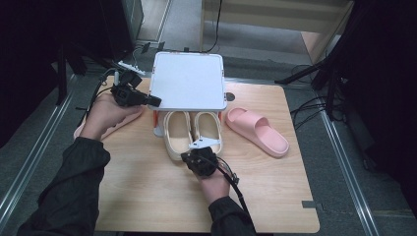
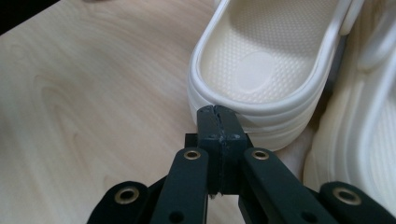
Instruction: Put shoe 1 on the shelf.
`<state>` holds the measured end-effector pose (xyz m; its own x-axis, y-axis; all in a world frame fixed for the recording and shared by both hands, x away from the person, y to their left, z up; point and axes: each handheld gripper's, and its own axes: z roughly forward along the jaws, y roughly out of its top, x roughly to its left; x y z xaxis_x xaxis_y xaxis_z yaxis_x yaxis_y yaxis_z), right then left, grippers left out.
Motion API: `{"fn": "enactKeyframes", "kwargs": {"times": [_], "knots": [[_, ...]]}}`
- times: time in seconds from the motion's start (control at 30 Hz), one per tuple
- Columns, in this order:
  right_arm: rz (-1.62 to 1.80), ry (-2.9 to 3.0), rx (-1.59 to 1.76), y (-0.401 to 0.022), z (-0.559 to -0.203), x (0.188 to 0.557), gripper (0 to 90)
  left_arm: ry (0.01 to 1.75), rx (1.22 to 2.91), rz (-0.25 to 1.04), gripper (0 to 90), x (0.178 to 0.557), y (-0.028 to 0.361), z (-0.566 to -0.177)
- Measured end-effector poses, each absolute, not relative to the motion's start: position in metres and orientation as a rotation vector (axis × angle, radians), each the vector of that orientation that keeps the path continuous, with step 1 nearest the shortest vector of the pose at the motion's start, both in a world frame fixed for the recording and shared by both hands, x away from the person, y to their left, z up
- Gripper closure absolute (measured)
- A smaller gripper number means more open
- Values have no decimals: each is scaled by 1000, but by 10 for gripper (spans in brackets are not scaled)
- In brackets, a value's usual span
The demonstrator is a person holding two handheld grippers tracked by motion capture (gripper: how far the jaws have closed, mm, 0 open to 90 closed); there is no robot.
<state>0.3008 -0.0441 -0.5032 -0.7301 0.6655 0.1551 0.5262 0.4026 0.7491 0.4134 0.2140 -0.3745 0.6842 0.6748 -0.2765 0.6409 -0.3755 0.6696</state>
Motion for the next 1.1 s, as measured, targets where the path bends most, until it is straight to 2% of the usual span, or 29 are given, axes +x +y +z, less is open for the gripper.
{"fn": "enactKeyframes", "kwargs": {"times": [0.3,0.77,1.1], "knots": [[1200,2473,1044,-15,-505,325,900,1010,2097,47,855,414,214,-375],[1188,2390,1139,6,-508,368,900,1015,2100,54,855,413,214,-375],[1231,2411,1111,5,-503,361,900,1016,2100,58,855,413,215,-374]]}}
